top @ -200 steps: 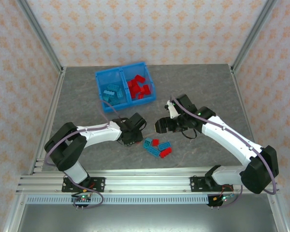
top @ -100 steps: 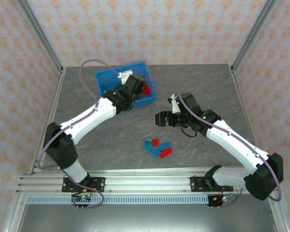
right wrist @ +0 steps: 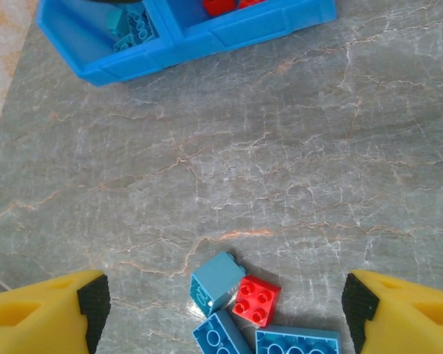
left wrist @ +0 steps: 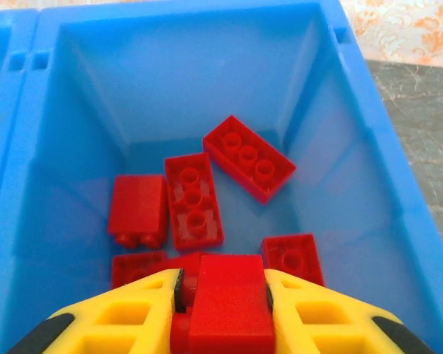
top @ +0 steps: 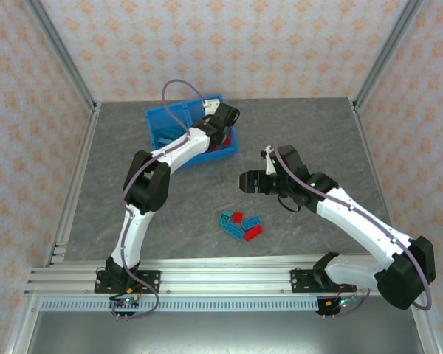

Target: Sort the legos into containers by color

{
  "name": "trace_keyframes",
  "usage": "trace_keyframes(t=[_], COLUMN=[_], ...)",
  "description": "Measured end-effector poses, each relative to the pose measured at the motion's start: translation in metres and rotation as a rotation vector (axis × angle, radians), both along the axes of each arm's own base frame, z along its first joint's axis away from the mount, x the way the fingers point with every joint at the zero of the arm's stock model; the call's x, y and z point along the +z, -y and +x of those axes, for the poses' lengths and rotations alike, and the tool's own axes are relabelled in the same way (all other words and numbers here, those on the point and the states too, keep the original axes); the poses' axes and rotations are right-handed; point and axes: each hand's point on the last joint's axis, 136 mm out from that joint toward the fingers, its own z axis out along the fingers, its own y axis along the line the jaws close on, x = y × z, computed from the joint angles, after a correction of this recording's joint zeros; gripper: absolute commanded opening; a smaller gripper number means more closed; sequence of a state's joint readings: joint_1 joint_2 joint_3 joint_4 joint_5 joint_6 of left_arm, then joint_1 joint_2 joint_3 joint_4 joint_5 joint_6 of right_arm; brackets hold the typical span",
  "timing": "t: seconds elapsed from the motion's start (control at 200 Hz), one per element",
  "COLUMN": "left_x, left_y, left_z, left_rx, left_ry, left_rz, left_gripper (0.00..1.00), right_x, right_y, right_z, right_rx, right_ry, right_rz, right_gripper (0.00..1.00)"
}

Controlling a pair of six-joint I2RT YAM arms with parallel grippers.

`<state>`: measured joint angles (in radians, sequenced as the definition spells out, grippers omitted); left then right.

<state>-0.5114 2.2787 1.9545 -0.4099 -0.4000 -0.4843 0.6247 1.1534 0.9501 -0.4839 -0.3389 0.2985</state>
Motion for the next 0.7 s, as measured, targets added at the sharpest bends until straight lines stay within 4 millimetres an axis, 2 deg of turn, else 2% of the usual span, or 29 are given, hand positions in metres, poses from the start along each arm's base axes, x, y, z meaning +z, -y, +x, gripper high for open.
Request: trace_keyframes(t=[0.145, 0.295, 0.44, 0.51, 0.571, 0.636, 0.701], left_x=[0.009, 0.024, 0.025, 0.030, 0.043, 0.070, 0.111], left_y=[0.001, 0.004, 0.001, -0.003, -0.011, -0.019, -0.027], left_z=[0.016, 0.020, 0.013, -0.001, -0.020, -0.046, -0.074], left_rx=[-0.005, -0.009, -0.003, -0.007, -0.014, -0.032, -0.069], left_ry=[0.028, 0.048, 0.029, 0.011, 0.002, 0.018, 0.077], left_rz=[0.005, -0.004, -0.007, -0.022, -0.042, -0.079, -0.136], left_gripper=[0.49, 0.50, 0.49, 0.49, 0.49, 0.48, 0.48], right_x=[0.001, 0.001, 0.001, 0.000, -0.001, -0.004, -0.010], right_y=[0.000, 0.000, 0.000, 0.000, 0.000, 0.000, -0.001], right_z=[0.001, 0.001, 0.002, 0.002, 0.002, 0.003, 0.004], right_rx=[0.005, 0.008, 0.007, 0.005, 0.004, 0.002, 0.003], right_ry=[0.012, 0.014, 0.014, 0.014, 0.011, 0.004, -0.015], right_rz=[-0.004, -0.006, -0.006, -0.009, -0.011, -0.017, -0.025], right_gripper=[0.84, 0.84, 0.84, 0.84, 0.84, 0.84, 0.84])
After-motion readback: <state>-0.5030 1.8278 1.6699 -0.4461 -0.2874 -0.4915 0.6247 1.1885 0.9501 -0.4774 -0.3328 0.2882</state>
